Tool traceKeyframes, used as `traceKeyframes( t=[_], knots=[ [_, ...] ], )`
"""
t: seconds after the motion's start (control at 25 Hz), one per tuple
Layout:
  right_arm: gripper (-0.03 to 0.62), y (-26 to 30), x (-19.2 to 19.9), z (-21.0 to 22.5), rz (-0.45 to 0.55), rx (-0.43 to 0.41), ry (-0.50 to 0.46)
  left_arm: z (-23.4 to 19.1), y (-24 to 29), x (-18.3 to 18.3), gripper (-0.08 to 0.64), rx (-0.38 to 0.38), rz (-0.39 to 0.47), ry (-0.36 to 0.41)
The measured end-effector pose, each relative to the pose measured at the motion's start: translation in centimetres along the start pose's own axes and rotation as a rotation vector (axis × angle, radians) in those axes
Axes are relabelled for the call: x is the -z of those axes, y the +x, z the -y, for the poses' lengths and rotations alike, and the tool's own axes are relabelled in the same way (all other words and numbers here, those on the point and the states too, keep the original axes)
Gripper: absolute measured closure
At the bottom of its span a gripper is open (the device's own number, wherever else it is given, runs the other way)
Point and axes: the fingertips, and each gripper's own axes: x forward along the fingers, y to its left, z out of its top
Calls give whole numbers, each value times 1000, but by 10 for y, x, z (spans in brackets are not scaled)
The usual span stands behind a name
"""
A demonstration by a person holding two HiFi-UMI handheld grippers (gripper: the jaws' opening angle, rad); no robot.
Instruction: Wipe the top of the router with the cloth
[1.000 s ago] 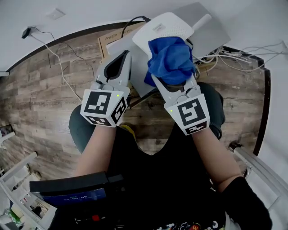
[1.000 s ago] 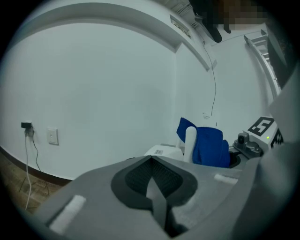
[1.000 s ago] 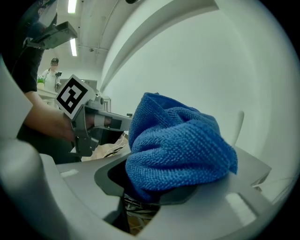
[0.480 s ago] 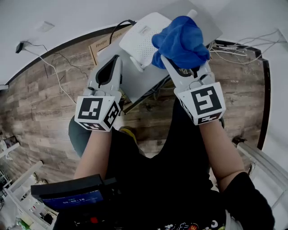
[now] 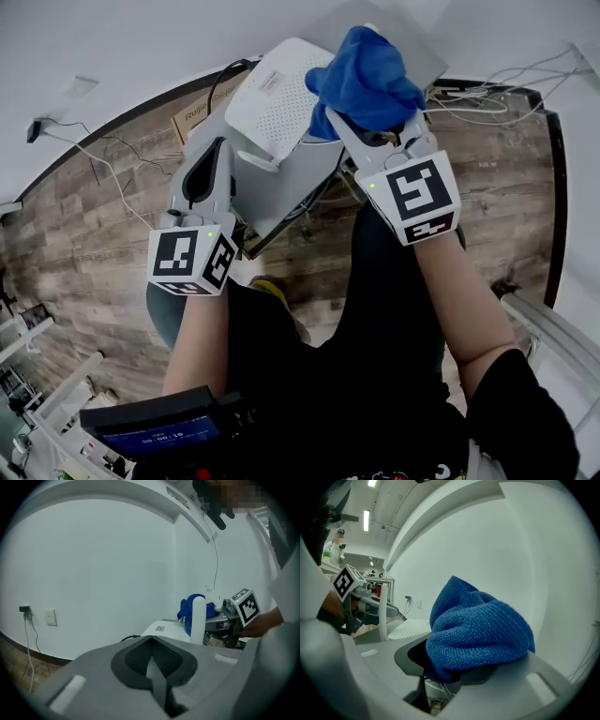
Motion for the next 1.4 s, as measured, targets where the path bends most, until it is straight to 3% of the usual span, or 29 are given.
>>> traceKeyframes(
  t=[0.2,0.44,0.52,0.64,0.76,0.92,1.04,1.24,1.4],
  knots=[
    [420,-4,-11,29,-35,61,34,-8,-1,-19,558,-15,-22,-42],
    [422,-2,-20,38,-128,101,26,-9,-10,-76,558,11,-38,-50],
    [422,-2,-14,43,-147,111,25,0,-7,-105,558,39,-6,-30],
    [422,-4,-7,56,-159,128,27,26,4,-147,558,110,56,-42],
    [422,-18,10,64,-169,125,43,66,12,-154,558,181,71,-90],
    [422,-17,30,89,-161,112,16,119,38,-158,558,228,161,-13],
    [422,-23,35,100,-160,115,18,150,50,-149,558,275,136,5],
    [422,-57,-9,112,-157,126,48,175,45,-158,558,289,27,13],
    [422,-111,-88,117,-144,118,90,189,16,-232,558,255,15,0]
  ],
)
